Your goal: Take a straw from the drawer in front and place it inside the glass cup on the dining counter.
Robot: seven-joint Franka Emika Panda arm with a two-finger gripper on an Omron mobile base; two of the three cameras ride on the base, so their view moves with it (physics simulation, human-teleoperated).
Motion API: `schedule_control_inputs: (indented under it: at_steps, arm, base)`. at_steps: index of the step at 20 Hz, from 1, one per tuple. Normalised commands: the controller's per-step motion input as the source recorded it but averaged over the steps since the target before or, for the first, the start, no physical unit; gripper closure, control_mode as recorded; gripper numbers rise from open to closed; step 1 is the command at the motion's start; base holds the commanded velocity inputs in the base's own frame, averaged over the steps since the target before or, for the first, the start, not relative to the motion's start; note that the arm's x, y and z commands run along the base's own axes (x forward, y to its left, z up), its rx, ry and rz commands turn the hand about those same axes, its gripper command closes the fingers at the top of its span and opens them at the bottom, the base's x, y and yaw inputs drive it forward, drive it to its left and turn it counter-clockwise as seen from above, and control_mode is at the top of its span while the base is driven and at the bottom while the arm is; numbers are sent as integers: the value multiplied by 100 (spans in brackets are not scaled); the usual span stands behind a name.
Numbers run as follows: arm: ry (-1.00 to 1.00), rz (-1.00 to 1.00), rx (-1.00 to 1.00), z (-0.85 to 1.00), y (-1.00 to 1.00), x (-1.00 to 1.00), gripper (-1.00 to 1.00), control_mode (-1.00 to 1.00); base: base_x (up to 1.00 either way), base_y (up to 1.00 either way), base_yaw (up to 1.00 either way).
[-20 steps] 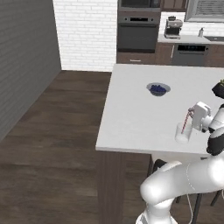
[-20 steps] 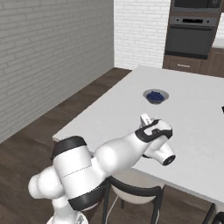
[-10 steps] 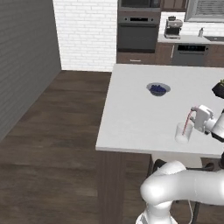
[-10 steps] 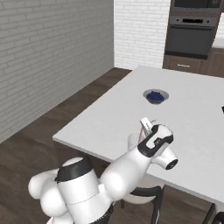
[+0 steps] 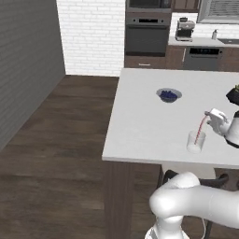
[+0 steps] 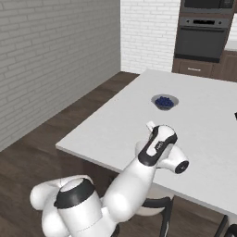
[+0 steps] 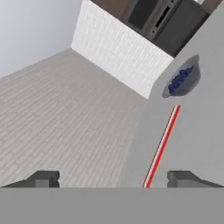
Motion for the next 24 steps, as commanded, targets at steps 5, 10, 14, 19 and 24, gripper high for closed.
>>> schedule_control_inputs:
  at_steps: [5, 10, 14, 19, 24]
  arm:
    - [11, -14, -20, 74, 0, -44, -100, -100]
    - [30, -14, -16, 91, 0, -60, -100, -100]
    - [44, -10, -17, 100, 25, -52, -100, -100]
    - [57, -6, -21, 96, 59, -34, -100, -100]
    - [68, -1, -25, 33, 83, -20, -100, -100]
  base:
    - [0, 0, 0]
    - [0, 0, 0]
    - [0, 0, 0]
    - [0, 0, 0]
    - [0, 0, 0]
